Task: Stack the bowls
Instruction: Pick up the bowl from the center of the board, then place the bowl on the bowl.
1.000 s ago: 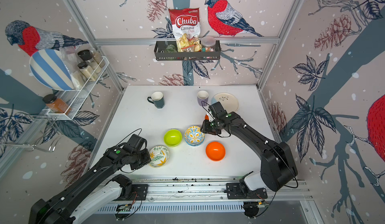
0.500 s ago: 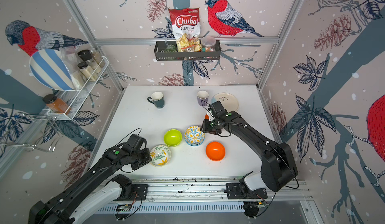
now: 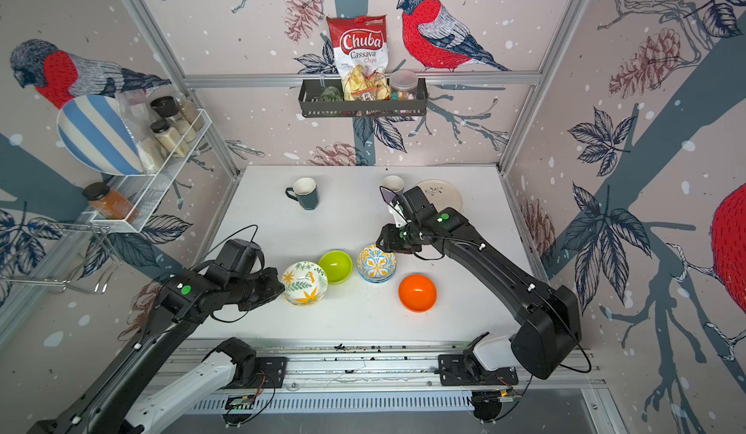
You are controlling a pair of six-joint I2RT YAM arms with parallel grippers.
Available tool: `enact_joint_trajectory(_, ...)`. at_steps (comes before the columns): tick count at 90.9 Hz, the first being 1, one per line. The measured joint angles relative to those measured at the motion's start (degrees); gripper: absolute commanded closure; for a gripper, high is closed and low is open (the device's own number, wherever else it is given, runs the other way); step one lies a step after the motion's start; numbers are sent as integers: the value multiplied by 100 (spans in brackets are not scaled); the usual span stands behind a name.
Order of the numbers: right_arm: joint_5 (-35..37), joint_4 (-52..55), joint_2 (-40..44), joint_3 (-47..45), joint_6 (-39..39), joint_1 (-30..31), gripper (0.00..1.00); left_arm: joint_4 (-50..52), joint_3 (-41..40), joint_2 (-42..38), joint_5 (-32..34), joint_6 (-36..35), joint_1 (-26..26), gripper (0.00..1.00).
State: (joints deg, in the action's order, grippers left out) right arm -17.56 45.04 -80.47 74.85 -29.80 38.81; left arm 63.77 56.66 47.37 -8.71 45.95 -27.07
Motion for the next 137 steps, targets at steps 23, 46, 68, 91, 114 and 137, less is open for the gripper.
enact_joint_trajectory(23,-192,210,-28,817,-35,245,43,-87,940,1084,-511,-400,-85,100)
enact_joint_trajectory(46,-328,487,-350,1040,-55,476,49,-691,1255,1714,-1025,-435,-476,100)
enact_joint_trajectory(68,-319,625,-461,1047,-55,664,56,-1060,1279,1812,-1213,-426,-557,100)
enact_joint_trajectory(91,-317,625,-566,1010,-55,730,66,-1095,1281,1825,-1292,-415,-562,100)
enact_joint_trajectory(114,-319,616,-592,960,-59,765,76,-1248,1202,1773,-1375,-393,-562,100)
enact_joint_trajectory(137,-323,605,-592,944,-72,785,93,-1311,1110,1727,-1379,-391,-562,100)
